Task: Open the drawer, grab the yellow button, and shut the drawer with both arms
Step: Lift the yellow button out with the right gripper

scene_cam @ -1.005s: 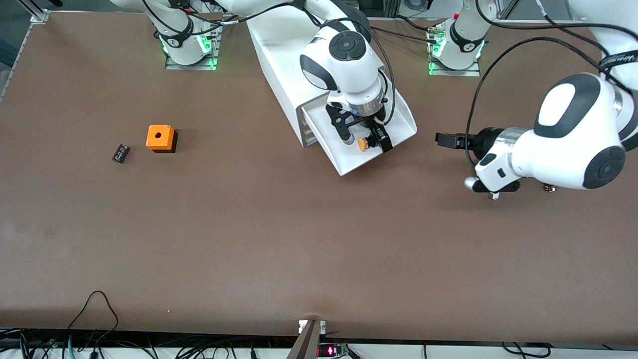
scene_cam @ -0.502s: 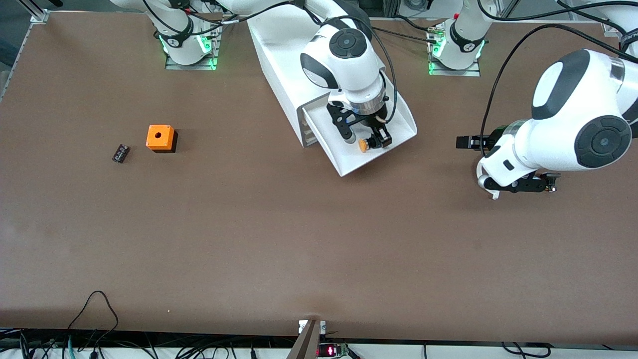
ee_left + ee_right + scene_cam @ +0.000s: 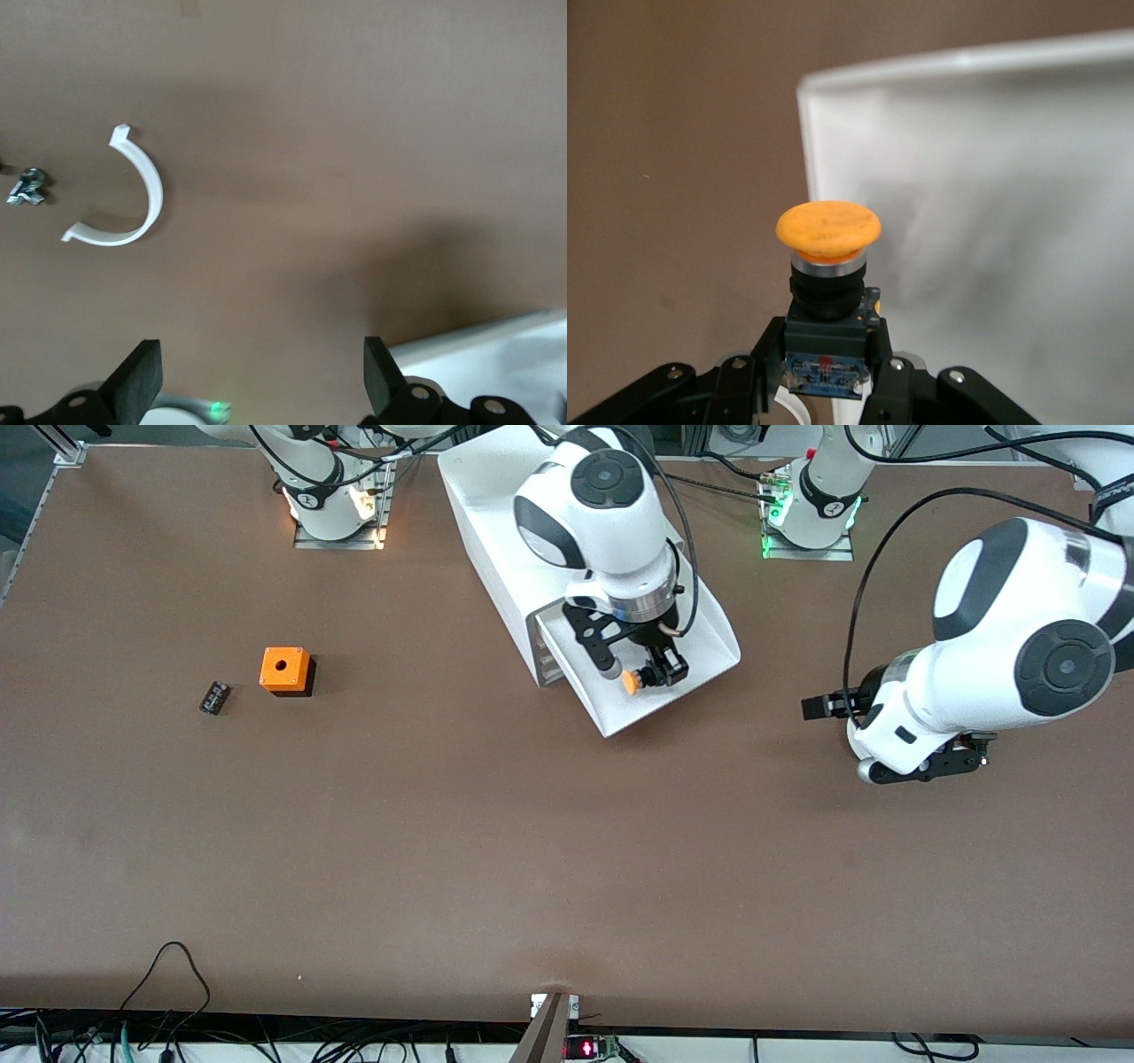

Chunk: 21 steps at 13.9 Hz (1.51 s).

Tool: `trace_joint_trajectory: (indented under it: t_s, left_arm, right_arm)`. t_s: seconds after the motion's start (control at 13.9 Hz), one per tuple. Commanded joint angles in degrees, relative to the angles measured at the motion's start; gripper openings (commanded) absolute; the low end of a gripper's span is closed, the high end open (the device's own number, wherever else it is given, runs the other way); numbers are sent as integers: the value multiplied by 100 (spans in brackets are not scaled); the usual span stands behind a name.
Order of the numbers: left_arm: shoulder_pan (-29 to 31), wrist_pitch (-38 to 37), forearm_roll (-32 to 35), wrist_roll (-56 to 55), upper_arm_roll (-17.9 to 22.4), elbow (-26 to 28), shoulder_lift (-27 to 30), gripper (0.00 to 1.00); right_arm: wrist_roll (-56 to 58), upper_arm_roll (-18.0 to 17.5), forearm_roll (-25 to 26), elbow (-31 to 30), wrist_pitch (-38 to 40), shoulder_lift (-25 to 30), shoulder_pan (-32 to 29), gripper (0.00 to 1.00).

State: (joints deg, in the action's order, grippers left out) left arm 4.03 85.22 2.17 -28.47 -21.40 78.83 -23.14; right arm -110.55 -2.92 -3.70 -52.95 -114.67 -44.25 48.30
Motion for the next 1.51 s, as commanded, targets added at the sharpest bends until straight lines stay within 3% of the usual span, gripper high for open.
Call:
trace_joint_trajectory:
  t_s: [0.0,0.36,0.57,0.65,0.72,0.93,1.15,1.44]
  left_arm:
    - [-235,721,161,-745,-57,500,99,100]
    - [-315,2593,179,-1871,-365,1888,468,100]
    - [-682,3088,283,-2836,-400,2294,469,100]
    - [-789,3088,658,-3162,-409,2356,468,100]
    - [-955,3088,940,-3374,-417,2478,460,100]
    - [-1168,3071,944,-3779,-505,2594,390,100]
    - [-1168,3044,917,-3815,-882,2594,284,100]
    - [-1141,2983,259,-3816,-1085,2559,345,100]
  right_arm:
    - [1275,-42,-323,83,592,319,-538,0]
    - [4368,-24,-474,75,1797,479,-1655,0]
    - [6066,38,-448,57,2491,487,-2314,0]
    - [6619,29,-413,31,2632,479,-2603,0]
    - [7086,29,-404,-82,2643,479,-2841,0]
    - [8362,125,-369,-547,2625,479,-3466,0]
    - [9450,572,-325,-1171,2354,479,-3731,0]
    - [10587,1126,-316,-2059,1529,531,-3819,0]
